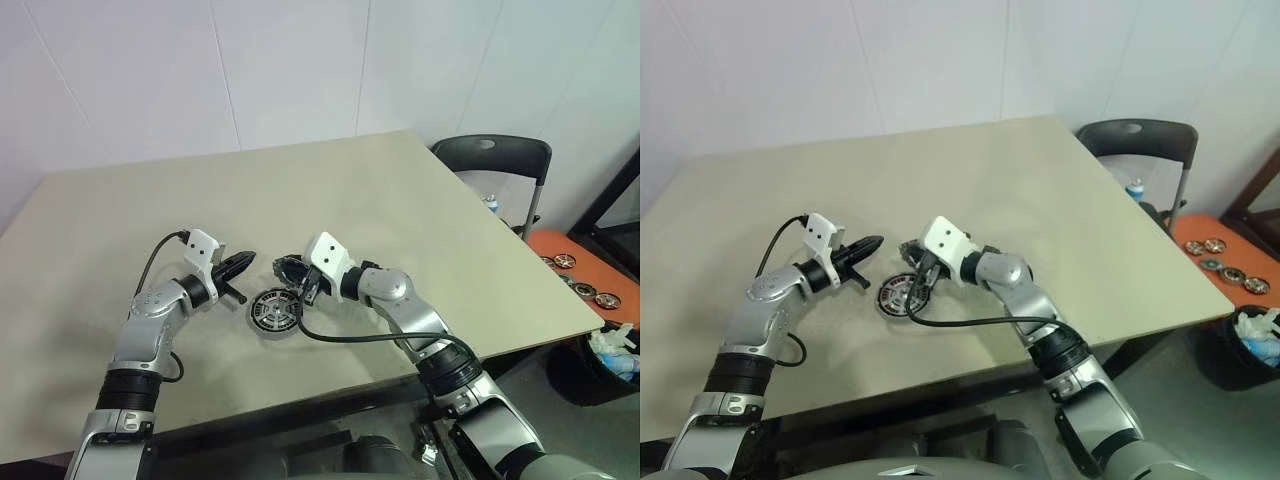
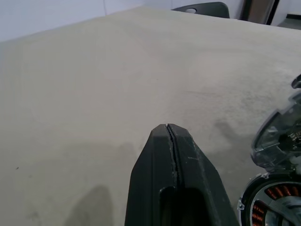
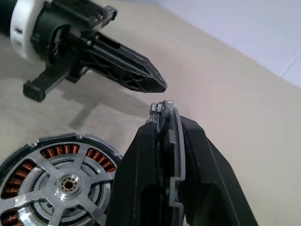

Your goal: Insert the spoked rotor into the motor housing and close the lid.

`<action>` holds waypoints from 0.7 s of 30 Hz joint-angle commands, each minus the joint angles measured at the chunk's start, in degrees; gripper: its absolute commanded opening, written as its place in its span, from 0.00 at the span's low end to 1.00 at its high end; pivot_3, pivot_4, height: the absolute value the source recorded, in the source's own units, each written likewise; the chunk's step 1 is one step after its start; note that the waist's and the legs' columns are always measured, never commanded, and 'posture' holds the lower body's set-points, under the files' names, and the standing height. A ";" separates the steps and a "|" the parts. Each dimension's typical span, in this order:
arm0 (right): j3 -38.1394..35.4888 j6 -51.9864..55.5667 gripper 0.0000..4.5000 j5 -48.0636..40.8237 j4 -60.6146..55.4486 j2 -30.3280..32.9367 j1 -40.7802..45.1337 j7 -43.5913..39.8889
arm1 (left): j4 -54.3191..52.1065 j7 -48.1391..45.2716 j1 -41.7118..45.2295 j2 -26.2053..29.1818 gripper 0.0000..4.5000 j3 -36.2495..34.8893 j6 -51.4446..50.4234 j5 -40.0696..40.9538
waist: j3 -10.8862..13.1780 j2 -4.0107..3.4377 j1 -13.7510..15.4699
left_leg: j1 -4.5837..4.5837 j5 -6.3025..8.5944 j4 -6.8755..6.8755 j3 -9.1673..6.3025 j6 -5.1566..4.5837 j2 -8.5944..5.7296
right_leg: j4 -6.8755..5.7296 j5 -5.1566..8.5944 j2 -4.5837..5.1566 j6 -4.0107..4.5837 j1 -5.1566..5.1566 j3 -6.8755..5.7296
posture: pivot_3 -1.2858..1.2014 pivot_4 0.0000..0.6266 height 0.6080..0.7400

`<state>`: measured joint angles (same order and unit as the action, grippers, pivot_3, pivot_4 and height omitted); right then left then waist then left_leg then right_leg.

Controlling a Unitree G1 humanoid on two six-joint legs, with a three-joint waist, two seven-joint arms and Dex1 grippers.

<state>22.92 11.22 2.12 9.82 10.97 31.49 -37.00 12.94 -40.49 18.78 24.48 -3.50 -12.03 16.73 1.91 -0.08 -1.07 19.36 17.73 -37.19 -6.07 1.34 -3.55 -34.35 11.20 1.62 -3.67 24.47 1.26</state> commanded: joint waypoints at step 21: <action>-6.60 14.51 0.55 -11.79 -3.38 -4.67 1.55 -7.70 | 2.75 -0.20 2.54 -0.19 0.00 -0.21 1.30 -1.45 | -0.03 0.05 0.41 | 0.00 -0.02 -0.02 0.00 0.03 -0.01 | -0.04 -0.03 0.01 0.05 0.00 -0.01 | 0.52 0.00 1.00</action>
<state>18.15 24.95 -7.32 7.82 7.19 32.18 -44.23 16.36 -40.54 19.61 24.16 -3.27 -11.89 15.41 1.88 -0.02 -0.66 19.36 17.71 -37.21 -6.07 1.37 -3.56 -34.39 11.17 1.63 -3.62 24.47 1.25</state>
